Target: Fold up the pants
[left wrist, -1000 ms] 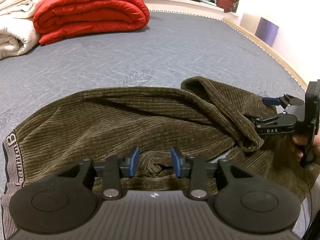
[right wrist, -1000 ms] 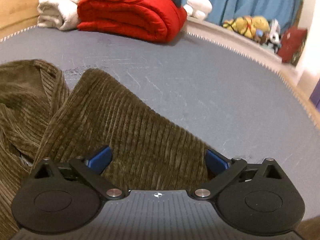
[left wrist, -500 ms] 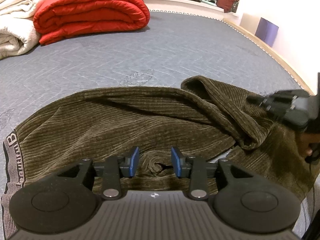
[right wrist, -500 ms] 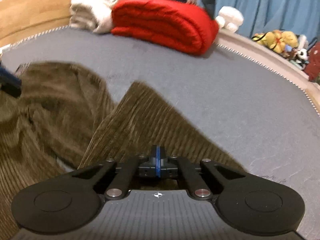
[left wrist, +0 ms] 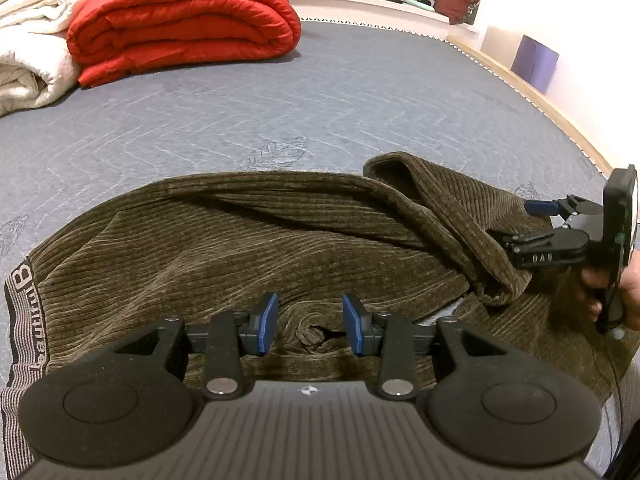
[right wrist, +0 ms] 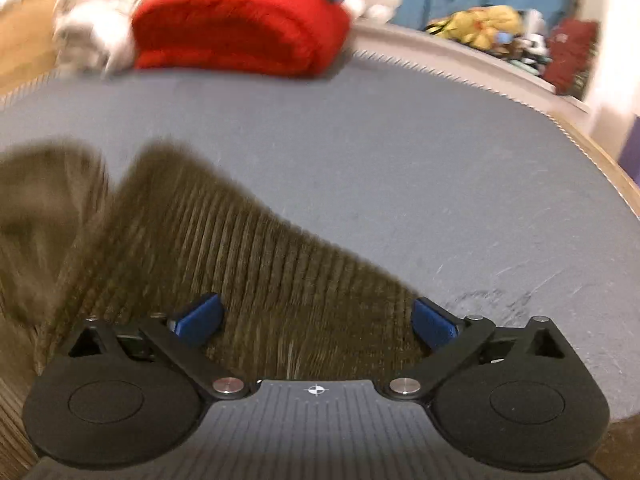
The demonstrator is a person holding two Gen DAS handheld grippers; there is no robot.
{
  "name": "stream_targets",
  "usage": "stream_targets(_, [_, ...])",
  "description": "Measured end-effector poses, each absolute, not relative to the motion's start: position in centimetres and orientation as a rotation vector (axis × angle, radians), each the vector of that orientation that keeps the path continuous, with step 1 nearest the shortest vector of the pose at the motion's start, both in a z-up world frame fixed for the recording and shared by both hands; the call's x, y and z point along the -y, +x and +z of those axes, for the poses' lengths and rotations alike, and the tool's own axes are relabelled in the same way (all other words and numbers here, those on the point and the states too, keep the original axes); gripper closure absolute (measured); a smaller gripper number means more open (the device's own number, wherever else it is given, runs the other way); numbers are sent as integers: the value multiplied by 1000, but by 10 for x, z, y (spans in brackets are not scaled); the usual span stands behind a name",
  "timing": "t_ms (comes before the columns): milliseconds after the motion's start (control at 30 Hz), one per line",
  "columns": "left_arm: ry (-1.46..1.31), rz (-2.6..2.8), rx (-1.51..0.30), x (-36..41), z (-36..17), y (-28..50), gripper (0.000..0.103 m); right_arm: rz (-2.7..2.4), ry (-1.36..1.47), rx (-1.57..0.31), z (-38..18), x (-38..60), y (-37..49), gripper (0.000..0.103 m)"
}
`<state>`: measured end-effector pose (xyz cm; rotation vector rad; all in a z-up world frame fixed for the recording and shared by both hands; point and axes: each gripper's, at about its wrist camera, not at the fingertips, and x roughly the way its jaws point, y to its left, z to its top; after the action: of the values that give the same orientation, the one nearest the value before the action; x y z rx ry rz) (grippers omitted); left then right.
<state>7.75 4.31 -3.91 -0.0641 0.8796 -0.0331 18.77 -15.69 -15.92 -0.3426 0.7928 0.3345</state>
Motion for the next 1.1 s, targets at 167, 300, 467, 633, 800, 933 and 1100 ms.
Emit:
stream_targets(167, [-62, -33, -884, -44, -41, 78, 62, 380, -264, -815, -155, 161, 198, 45])
stream_targets(300, [-65, -30, -883, -46, -41, 79, 62, 440, -317, -757, -145, 150, 194, 101])
stream_targets(467, [-65, -31, -882, -45, -41, 79, 62, 353, -144, -624, -105, 173, 194, 102])
stream_targets(633, [-65, -31, -884, -45, -41, 79, 62, 177, 31, -508, -71, 208, 193, 103])
stream_targets(800, [-61, -31, -888, -43, -42, 81, 61, 197, 85, -608, -82, 220, 201, 76])
stream_targets(933, [-57, -36, -890, -40, -43, 81, 58, 285, -49, -731, -118, 195, 205, 3])
stream_targets(1100, [-54, -33, -891, -43, -44, 81, 57, 317, -183, -813, -153, 159, 207, 11])
